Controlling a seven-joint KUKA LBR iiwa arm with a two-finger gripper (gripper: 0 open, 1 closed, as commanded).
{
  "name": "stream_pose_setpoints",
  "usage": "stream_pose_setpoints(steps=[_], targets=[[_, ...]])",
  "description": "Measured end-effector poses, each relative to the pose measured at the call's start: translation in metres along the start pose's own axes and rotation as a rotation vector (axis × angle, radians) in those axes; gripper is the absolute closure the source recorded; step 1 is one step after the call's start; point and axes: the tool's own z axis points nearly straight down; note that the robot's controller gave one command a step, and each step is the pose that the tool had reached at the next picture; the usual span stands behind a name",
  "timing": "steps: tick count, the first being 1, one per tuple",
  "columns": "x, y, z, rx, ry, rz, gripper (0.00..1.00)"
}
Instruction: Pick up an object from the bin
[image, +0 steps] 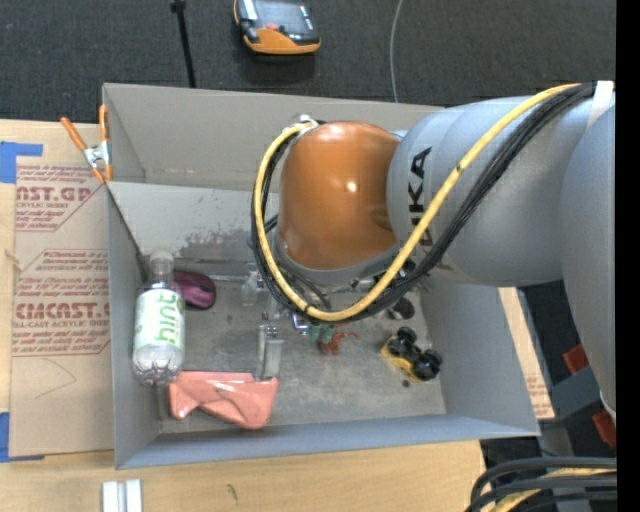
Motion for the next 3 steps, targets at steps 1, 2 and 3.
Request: stream_pose_setpoints(steps=[1, 2, 3], targets=[[-0.002, -0.001, -0.005, -0.001, -0.008, 0.003, 0.0], [-0.003, -0.008, 0.014, -0.005, -0.015, 0.107, 0.0], [0.004, -0.009, 0.048, -0.001, -0.005, 0.248, 0.0]])
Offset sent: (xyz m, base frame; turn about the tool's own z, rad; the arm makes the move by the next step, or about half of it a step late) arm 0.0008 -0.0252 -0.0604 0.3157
